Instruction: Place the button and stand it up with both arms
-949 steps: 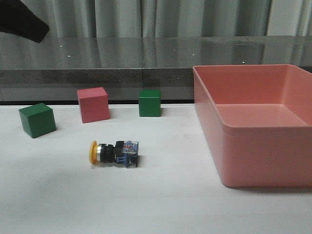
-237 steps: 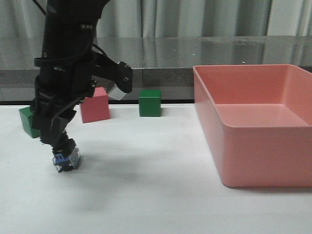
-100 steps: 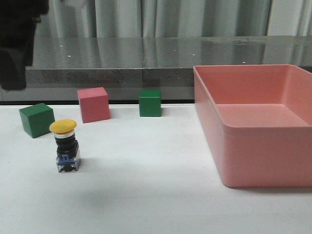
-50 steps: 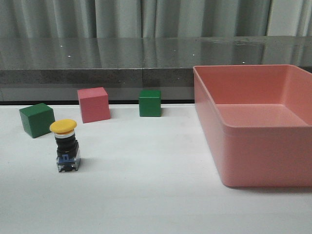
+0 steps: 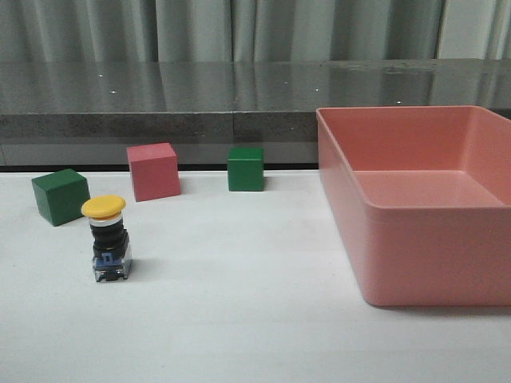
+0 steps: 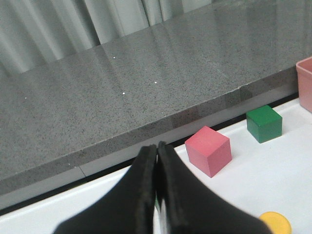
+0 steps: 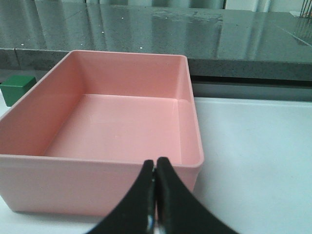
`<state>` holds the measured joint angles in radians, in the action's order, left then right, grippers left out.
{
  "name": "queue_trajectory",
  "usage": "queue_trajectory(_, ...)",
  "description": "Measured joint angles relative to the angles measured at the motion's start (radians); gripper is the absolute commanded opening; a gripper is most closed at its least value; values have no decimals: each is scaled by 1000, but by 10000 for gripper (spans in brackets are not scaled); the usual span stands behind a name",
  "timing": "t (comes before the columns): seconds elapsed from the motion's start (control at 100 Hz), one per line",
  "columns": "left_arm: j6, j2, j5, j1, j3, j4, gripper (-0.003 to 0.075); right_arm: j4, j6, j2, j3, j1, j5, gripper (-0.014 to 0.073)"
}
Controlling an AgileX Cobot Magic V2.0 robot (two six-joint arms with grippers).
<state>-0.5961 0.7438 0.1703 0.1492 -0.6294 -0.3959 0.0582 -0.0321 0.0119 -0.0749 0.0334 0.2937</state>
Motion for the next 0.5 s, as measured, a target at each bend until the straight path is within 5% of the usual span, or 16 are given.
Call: queue_trajectory(0.5, -1, -91, -38, -1, 123, -51, -19, 0, 0, 0, 0, 0, 0, -57)
